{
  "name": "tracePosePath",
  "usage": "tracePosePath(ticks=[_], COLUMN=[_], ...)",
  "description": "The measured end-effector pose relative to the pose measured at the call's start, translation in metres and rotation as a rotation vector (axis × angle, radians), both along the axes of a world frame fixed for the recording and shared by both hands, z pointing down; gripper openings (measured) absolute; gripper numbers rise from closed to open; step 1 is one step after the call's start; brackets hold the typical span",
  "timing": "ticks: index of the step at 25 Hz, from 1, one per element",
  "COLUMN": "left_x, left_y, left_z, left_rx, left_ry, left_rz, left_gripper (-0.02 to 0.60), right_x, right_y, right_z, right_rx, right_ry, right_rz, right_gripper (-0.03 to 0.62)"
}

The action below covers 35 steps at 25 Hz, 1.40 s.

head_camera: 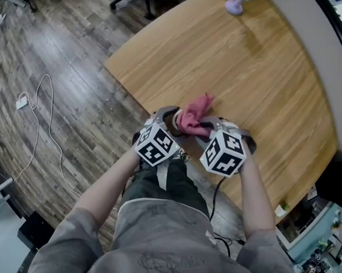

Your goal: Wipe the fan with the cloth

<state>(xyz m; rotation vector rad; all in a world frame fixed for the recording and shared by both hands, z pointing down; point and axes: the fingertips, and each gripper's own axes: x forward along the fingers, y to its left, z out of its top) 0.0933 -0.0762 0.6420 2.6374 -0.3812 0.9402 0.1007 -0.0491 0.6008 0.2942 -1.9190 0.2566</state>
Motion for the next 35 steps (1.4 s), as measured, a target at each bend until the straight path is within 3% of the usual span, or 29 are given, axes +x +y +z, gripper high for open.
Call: tracePosePath(ticks=[4, 12, 15, 17, 23, 28, 35], left_x=[0.000, 0.000, 0.000, 0.000, 0.000, 0.001, -0.004], left_y=[0.001, 0.002, 0.001, 0.000, 0.001, 0.000, -0.001], left_z=[0.000, 0.000, 0.000, 0.000, 0.001, 0.001, 0.002], left_rx=[-0.004, -0.008, -0.009, -0.009, -0.009, -0.010, -0.023], left_ry=[0.002, 0.015, 0.014, 0.016, 0.021, 0.020, 0.010], left_rz=[0.001, -0.004, -0.003, -0.002, -0.006, -0.004, -0.028], left_gripper=[0.359, 0.359, 0.359, 0.359, 0.359, 0.359, 0.362], right_x=[0.009, 0.075, 0.089, 0.084, 0.028, 0.009, -0.021], right_y=[0.007, -0.026, -0.039, -0.039, -0.017, -0.015, -0.005], right_z=[0.006, 0.020, 0.024, 0.024, 0.016, 0.007, -0.003], right_rx=[-0.050, -0.060, -0.030, -0.023, -0.084, -0.044, -0.038], right_ry=[0.004, 0.078, 0.105, 0.105, 0.018, 0.031, -0.061], right_rz=[0.038, 0.429, 0.505, 0.484, 0.291, 0.180, 0.073], right_gripper=[0.113, 0.114, 0.114, 0.114, 0.114, 0.114, 0.114])
